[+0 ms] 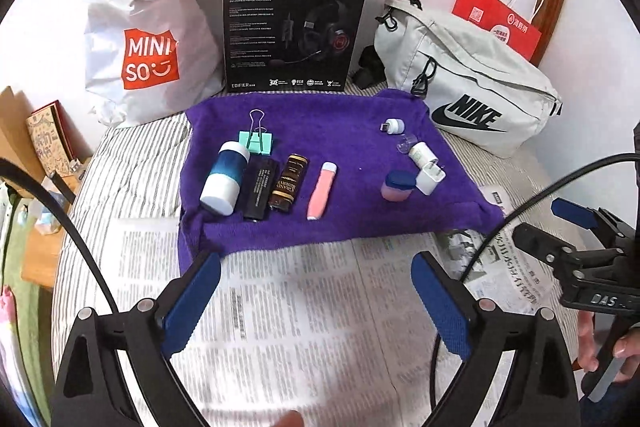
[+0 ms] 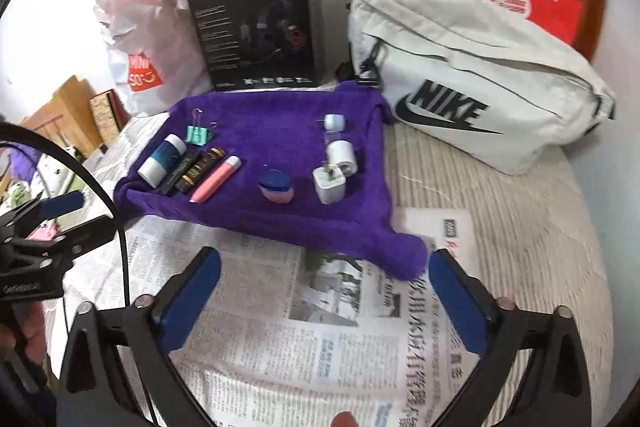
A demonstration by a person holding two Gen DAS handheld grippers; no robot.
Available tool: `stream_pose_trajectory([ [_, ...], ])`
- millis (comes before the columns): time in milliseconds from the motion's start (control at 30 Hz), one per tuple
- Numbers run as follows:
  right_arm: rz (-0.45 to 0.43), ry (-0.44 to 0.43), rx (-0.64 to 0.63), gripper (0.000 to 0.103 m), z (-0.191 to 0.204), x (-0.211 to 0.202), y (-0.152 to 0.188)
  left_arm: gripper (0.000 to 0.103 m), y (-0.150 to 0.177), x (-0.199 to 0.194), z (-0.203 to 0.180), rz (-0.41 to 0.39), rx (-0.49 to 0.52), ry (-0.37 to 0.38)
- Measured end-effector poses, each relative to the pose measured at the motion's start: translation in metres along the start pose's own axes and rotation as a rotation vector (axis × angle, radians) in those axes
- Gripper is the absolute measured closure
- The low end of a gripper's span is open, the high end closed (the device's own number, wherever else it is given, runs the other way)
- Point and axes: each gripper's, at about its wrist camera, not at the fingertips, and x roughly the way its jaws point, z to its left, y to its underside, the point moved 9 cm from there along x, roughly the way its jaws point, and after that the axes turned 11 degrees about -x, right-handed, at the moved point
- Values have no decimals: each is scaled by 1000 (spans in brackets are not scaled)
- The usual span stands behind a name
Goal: Organize rigid objects
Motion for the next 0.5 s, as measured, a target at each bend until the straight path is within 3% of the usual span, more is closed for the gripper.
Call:
stream_pose_trajectory([
  [500,-8,22,15,0,4,-29,8,5,10,-22,-1,-7,-32,-29],
])
